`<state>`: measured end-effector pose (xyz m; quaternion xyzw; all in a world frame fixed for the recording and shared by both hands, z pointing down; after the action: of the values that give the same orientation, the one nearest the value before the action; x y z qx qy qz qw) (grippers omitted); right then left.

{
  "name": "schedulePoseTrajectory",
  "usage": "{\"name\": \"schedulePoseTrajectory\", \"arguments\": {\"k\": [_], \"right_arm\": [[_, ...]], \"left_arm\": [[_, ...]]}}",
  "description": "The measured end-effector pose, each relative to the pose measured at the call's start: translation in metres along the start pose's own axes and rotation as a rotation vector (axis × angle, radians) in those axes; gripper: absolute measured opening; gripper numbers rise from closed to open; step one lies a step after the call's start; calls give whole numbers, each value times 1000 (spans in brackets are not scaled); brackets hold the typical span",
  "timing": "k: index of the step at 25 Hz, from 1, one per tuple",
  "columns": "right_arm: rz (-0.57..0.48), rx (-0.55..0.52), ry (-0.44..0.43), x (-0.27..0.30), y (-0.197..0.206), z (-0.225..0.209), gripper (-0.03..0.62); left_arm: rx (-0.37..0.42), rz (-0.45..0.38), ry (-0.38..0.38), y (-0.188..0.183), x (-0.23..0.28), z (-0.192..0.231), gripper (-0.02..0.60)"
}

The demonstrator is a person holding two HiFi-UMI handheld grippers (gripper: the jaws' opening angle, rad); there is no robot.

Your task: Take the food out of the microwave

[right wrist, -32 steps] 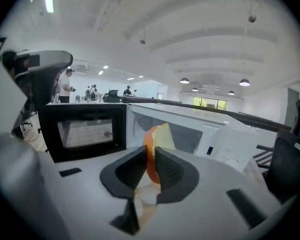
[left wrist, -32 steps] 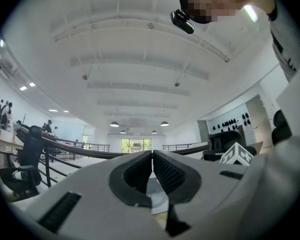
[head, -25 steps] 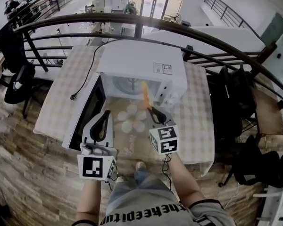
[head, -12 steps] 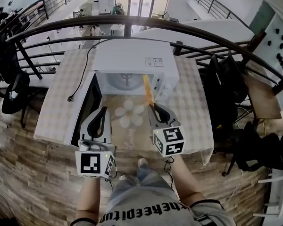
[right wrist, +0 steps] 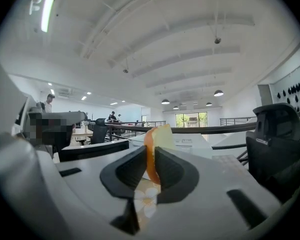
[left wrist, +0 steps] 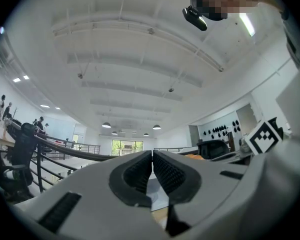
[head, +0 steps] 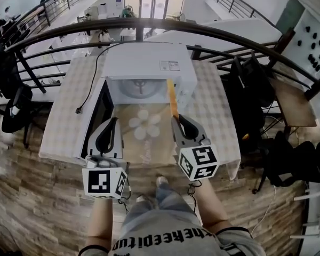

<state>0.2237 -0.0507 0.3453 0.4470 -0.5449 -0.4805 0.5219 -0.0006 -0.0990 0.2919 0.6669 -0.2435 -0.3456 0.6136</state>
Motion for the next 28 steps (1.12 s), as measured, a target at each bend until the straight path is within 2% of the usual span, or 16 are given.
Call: {"name": "schedulePoseTrajectory", "arguments": {"k": [17, 28], "right_arm": [[-113, 39, 37, -61, -17, 8, 61], [-157, 31, 51, -74, -22, 14, 63]], "left_arm": [[4, -24, 18, -15, -27, -9, 12], [3, -33, 21, -20, -36, -9, 12]]}}
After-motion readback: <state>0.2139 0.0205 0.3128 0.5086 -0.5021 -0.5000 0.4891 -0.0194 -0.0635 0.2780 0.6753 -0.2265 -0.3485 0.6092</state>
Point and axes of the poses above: the fingertips, and each gripper's own axes: x forward along the fingers, z to its left, y out of its underside, the point moved 7 cm from there along -x, backward along the fingers, and after that the axes turned 1 degree about z, right-handed, at the moved point
